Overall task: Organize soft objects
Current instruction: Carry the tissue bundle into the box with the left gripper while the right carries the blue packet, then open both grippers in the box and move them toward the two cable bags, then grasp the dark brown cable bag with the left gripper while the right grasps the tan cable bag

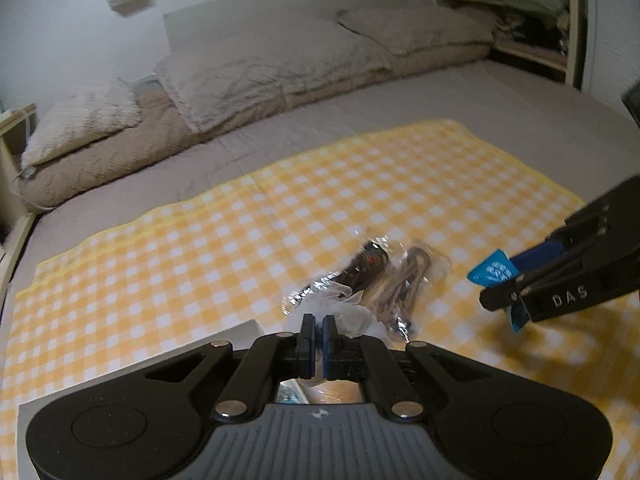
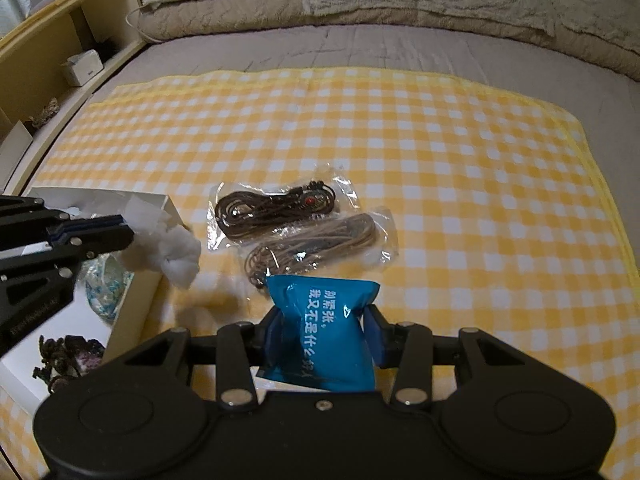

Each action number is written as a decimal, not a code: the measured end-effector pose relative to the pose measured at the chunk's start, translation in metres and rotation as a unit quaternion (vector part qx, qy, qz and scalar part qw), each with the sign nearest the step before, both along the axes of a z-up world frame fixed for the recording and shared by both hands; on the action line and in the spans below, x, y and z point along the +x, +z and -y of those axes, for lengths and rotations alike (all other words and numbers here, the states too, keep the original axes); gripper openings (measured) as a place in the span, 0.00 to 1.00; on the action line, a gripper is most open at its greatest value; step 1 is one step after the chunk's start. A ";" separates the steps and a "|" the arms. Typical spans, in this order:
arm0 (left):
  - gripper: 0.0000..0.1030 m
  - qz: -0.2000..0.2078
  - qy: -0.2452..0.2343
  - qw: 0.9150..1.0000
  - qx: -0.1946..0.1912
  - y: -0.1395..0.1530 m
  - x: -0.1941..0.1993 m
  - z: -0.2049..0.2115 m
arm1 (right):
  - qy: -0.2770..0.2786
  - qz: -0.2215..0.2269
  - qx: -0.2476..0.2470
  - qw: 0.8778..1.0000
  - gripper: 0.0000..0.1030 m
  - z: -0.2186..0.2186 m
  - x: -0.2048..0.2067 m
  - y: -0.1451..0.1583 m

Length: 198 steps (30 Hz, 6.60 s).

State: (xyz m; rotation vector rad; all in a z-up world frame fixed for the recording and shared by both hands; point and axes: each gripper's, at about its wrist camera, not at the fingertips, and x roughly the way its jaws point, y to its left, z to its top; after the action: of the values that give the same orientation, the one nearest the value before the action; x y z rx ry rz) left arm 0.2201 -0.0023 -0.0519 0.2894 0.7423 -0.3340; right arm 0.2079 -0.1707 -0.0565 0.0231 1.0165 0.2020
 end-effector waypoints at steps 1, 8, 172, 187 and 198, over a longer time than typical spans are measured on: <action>0.03 0.005 0.006 1.000 -0.004 0.003 -0.002 -0.003 | 0.001 0.002 0.001 1.000 0.43 -0.001 -0.003 0.004; 0.03 0.028 0.055 0.998 -0.024 0.019 -0.010 -0.036 | 0.008 0.027 0.007 1.000 0.43 -0.009 -0.015 0.028; 1.00 0.025 0.095 0.995 -0.019 0.004 0.009 -0.016 | -0.086 0.071 0.078 0.991 1.00 0.014 0.031 -0.023; 1.00 0.074 0.044 0.996 0.036 -0.018 0.047 -0.010 | -0.147 -0.006 0.057 0.988 1.00 -0.015 0.100 -0.089; 1.00 0.059 0.024 0.995 0.073 -0.044 0.100 0.002 | -0.067 -0.014 0.001 0.998 1.00 -0.032 0.112 -0.119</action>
State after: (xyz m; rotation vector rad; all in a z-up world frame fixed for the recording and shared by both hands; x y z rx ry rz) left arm 0.3202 -0.0047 -0.0959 0.4255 0.6581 -0.2148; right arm 0.3200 -0.1384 -0.1753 0.0964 1.0392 0.0798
